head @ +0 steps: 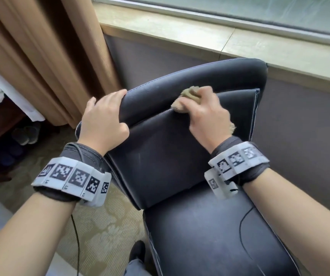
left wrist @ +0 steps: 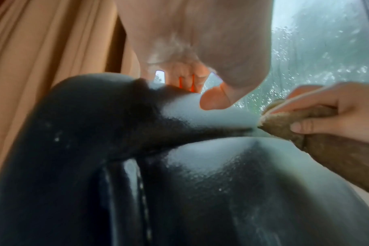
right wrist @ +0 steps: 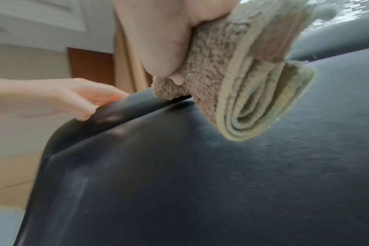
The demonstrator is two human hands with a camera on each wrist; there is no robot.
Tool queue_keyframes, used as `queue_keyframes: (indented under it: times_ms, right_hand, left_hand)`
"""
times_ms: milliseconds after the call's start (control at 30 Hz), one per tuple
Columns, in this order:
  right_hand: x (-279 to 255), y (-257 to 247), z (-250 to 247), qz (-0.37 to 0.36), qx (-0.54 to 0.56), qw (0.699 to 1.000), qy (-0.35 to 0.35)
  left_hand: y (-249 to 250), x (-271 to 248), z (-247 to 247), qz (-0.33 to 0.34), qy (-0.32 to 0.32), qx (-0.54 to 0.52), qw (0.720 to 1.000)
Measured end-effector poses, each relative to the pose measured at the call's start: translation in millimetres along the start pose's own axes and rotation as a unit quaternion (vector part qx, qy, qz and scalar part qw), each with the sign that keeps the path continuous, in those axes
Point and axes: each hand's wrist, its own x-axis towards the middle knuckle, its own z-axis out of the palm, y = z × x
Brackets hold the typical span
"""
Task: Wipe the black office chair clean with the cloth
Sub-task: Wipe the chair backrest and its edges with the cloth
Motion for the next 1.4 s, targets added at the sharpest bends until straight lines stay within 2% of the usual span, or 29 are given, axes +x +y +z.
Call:
queue_keyframes:
  times_ms: [100, 200, 333, 467, 600, 667, 800, 933, 1000, 1133, 1200, 1333, 1400]
  right_hand:
    - [-5.3, -22.8, 15.2, -0.108, -0.021, 0.994, -0.001]
    - [-5.3, -10.7, 22.8, -0.117, -0.038, 0.992, 0.01]
    - [-3.4, 25.8, 17.0, -0.092, -0.074, 0.993, 0.01]
    - [0.7, 57.5, 7.3, -0.01, -0.067, 0.997, -0.021]
    - [0.1, 92.8, -4.1, 0.15, -0.043, 0.985, -0.072]
    - [-0.2, 108.4, -8.7, 0.206, -0.055, 0.974, -0.082]
    - [6.5, 110.8, -10.6, 0.24, -0.043, 0.966, -0.09]
    - [7.5, 91.0, -8.3, 0.259, -0.001, 0.964, -0.054]
    - [5.3, 76.3, -5.2, 0.234, 0.023, 0.971, -0.036]
    - [-4.3, 37.8, 6.6, 0.097, 0.069, 0.993, -0.025]
    - [-6.8, 33.3, 10.9, 0.058, 0.059, 0.996, -0.026]
    - [-3.2, 56.7, 8.2, 0.035, 0.01, 0.999, -0.028]
    - [-0.4, 74.3, 5.7, 0.055, 0.005, 0.998, -0.041]
  left_hand:
    - [-1.0, -0.9, 4.6, 0.022, 0.015, 0.059, 0.998]
    - [2.2, -2.4, 9.0, 0.034, 0.03, 0.096, 0.994]
    - [5.4, -2.0, 12.4, 0.021, 0.03, 0.1, 0.994]
    - [6.1, -1.5, 12.6, 0.009, 0.028, 0.095, 0.995]
    - [7.1, -1.2, 13.5, 0.006, 0.038, 0.095, 0.995]
    - [7.9, -0.9, 14.5, 0.004, 0.041, 0.095, 0.995]
    - [13.9, 0.1, 13.2, -0.001, 0.049, 0.104, 0.993]
    - [24.6, 5.4, 6.7, -0.007, 0.05, 0.147, 0.988]
    - [36.5, 9.1, 9.7, -0.002, 0.048, 0.146, 0.988]
    - [66.6, 19.1, 23.1, 0.014, 0.014, 0.131, 0.991]
    - [74.3, 25.8, 28.8, 0.015, 0.003, 0.141, 0.99]
    - [82.4, 33.7, 33.7, -0.001, 0.014, 0.149, 0.989]
    - [84.4, 36.2, 34.6, -0.006, 0.032, 0.15, 0.988]
